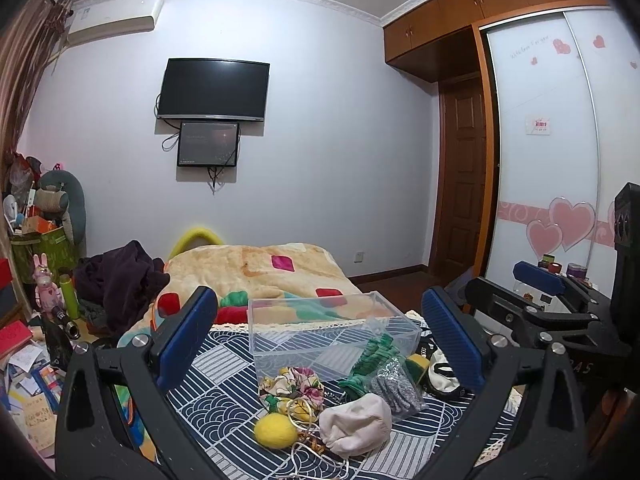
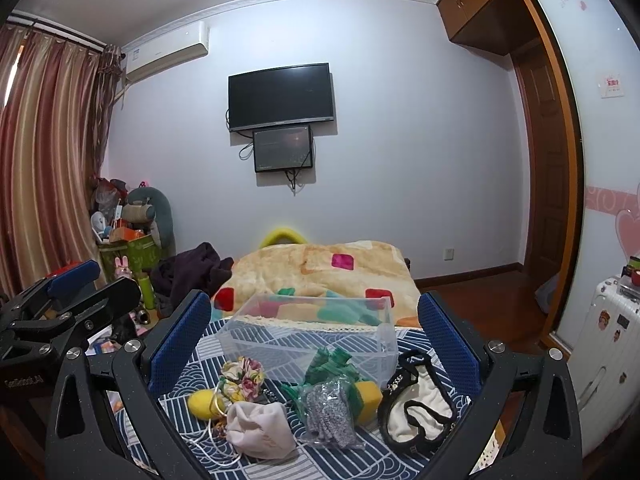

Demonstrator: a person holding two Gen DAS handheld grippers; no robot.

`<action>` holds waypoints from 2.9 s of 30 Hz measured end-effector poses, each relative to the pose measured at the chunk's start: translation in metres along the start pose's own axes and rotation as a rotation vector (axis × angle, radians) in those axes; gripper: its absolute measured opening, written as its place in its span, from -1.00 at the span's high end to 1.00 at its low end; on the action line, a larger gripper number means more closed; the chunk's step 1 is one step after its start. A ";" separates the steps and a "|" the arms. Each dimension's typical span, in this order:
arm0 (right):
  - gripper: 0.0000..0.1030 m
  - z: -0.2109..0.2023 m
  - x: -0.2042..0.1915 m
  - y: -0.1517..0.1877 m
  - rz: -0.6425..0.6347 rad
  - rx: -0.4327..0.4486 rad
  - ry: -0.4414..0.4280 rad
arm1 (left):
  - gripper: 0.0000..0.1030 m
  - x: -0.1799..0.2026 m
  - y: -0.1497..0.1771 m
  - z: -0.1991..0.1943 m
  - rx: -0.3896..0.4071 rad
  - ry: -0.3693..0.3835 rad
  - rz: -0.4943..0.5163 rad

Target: Organize soft objects

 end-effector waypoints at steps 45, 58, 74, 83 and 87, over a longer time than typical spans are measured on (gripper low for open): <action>-1.00 -0.002 0.001 0.000 0.002 0.017 0.002 | -1.00 -0.002 0.008 0.010 -0.034 0.007 -0.015; -0.96 0.017 0.046 0.028 0.083 -0.051 0.082 | -0.69 -0.025 0.053 0.061 -0.177 -0.089 0.008; -0.25 0.048 0.091 0.084 0.198 -0.275 0.126 | -0.13 -0.006 0.123 0.140 -0.466 0.042 -0.063; 0.13 0.064 0.072 0.104 0.217 -0.354 -0.003 | 0.01 -0.008 0.162 0.163 -0.584 0.060 -0.104; 0.13 0.067 0.073 0.108 0.246 -0.358 -0.032 | 0.19 -0.005 0.162 0.162 -0.578 0.076 -0.104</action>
Point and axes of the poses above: each gripper's, at about its wrist camera, not at the fingertips, and z roughly the way its jaws point, x to its right, y to its underside, the point moved 6 cm from there along z, roughly the way its jaws point, and after that the axes turned 10 degrees about -y, right-handed, at the moved point
